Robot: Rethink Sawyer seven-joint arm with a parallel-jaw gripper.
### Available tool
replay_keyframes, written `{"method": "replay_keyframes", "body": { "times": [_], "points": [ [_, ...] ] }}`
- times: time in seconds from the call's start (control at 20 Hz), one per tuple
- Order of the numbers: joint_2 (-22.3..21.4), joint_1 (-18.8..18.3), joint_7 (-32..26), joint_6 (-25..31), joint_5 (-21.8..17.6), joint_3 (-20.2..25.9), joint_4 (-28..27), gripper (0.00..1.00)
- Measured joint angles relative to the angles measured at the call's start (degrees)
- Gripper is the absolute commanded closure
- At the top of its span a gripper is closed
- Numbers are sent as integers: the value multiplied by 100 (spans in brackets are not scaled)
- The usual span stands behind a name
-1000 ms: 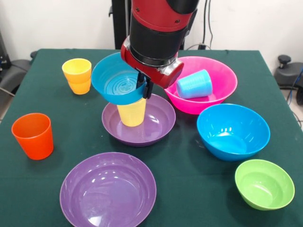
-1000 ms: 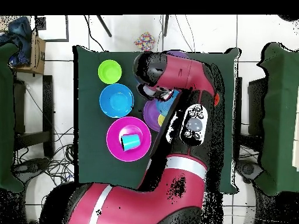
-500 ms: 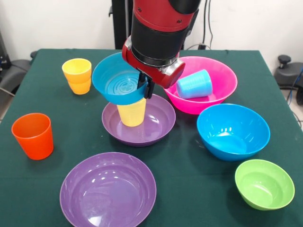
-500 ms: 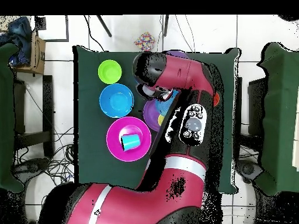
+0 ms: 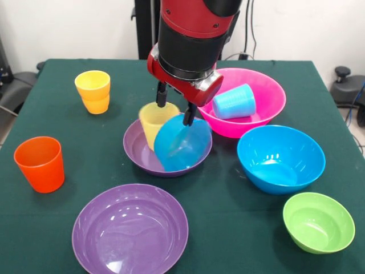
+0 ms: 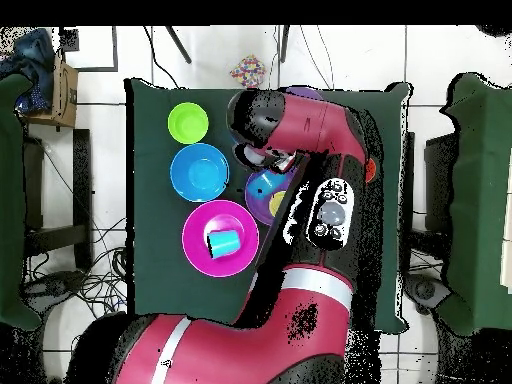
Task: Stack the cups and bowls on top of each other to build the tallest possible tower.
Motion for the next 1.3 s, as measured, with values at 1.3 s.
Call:
{"method": "replay_keyframes", "body": {
  "times": [1.3],
  "points": [
    [236, 0, 0, 0, -4, 0, -71, 0]
  ]
}}
